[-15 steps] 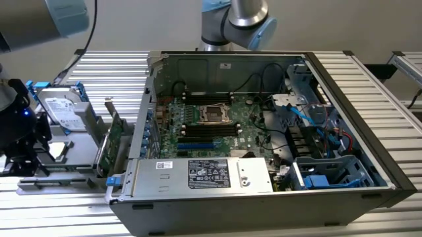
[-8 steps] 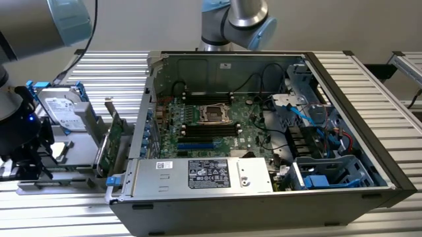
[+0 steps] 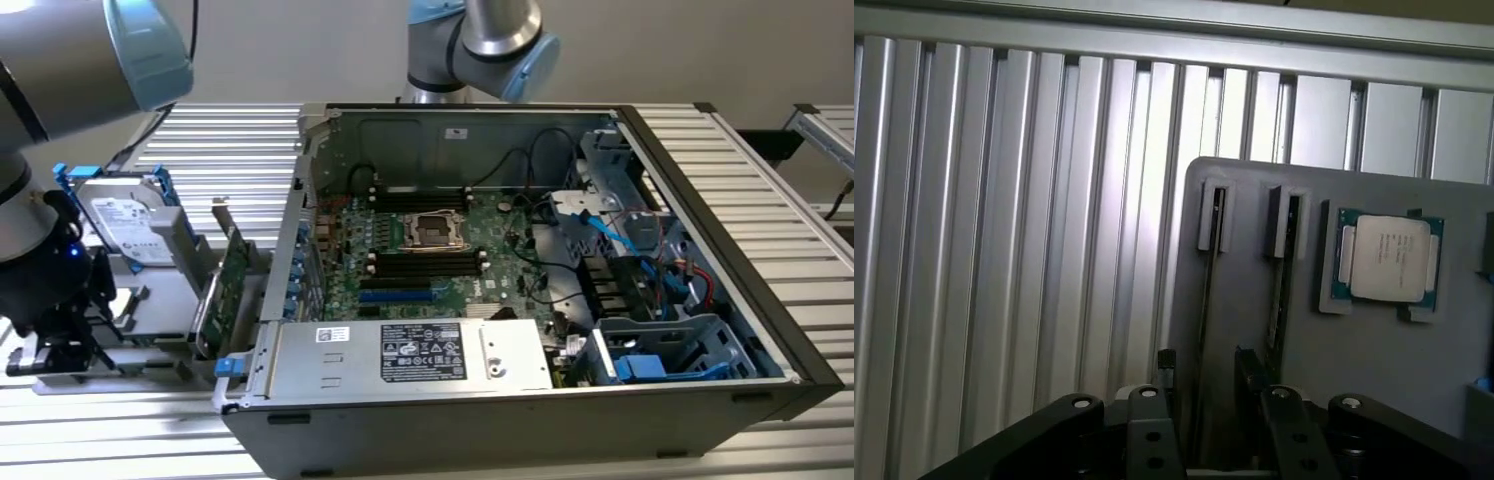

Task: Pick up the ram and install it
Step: 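Pick up the ram and move it above insertion slot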

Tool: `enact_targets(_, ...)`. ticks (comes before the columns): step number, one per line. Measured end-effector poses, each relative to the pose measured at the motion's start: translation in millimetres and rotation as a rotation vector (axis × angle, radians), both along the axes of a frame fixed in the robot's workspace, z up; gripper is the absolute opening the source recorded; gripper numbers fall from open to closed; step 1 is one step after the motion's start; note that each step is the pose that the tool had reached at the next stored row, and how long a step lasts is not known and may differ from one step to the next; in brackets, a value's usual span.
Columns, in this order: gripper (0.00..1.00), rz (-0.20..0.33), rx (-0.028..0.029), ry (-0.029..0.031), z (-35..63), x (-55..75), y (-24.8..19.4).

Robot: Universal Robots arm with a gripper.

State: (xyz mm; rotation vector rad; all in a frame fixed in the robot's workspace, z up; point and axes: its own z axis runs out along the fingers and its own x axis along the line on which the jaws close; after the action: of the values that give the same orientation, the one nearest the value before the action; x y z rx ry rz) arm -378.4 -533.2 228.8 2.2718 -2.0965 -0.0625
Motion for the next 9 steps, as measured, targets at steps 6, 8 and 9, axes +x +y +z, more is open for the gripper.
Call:
enact_targets(6, 0.37, 0.000, -0.0001, 0.0000, -10.8, 0.0, 0.0)
enact_targets(8, 0.37, 0.000, -0.0001, 0.0001, -14.4, 0.0, 0.0)
enact_targets(9, 0.37, 0.000, 0.0000, 0.0000, -16.4, 0.0, 0.0)
